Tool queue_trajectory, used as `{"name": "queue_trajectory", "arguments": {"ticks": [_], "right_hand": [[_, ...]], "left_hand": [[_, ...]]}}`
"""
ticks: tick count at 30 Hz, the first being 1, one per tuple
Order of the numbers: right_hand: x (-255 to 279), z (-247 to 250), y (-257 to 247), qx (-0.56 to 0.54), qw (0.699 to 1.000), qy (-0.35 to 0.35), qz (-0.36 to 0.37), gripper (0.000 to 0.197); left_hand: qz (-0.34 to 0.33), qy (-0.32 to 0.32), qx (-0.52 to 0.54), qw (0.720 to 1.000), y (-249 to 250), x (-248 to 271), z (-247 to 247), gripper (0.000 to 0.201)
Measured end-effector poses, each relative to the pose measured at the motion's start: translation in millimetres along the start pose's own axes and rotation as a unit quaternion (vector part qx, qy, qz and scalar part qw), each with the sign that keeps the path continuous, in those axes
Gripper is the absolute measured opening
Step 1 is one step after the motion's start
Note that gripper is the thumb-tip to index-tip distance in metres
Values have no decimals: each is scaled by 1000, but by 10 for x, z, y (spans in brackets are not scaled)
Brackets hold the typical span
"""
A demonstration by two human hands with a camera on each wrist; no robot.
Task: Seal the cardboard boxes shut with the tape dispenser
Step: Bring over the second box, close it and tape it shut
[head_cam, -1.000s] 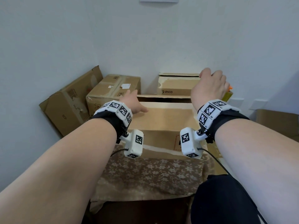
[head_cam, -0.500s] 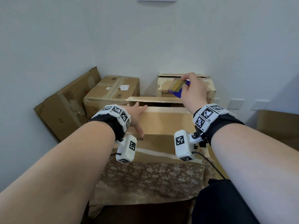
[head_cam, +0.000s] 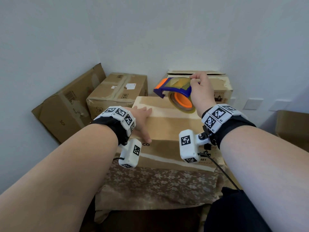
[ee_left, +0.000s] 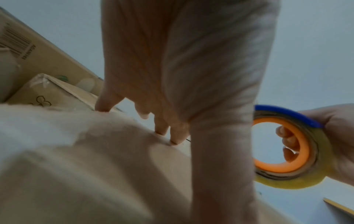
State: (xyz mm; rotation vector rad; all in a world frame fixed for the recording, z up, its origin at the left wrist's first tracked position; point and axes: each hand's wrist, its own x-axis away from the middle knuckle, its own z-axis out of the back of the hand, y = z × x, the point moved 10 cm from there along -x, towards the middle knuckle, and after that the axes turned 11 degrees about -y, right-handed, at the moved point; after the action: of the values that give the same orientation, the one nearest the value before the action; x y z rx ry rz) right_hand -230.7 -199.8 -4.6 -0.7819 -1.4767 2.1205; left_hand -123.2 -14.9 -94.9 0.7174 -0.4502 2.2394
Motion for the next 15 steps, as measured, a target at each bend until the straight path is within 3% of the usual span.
{"name": "queue_trajectory", "arguments": {"ticks": [2,9,15], "right_hand": [[-6,-97,12,-10,1000,-16,-4,10],[-80,-409,243,7,997,-67,-48,54],[-186,-490,363,-11,992,-96,-86,74]], "left_hand": [[-3,-5,-4,1000,-28,-48,-19,133],[-32,3,14,999,-54,-87,0,126],[-56,30,32,997,-82,-102,7,125]]}}
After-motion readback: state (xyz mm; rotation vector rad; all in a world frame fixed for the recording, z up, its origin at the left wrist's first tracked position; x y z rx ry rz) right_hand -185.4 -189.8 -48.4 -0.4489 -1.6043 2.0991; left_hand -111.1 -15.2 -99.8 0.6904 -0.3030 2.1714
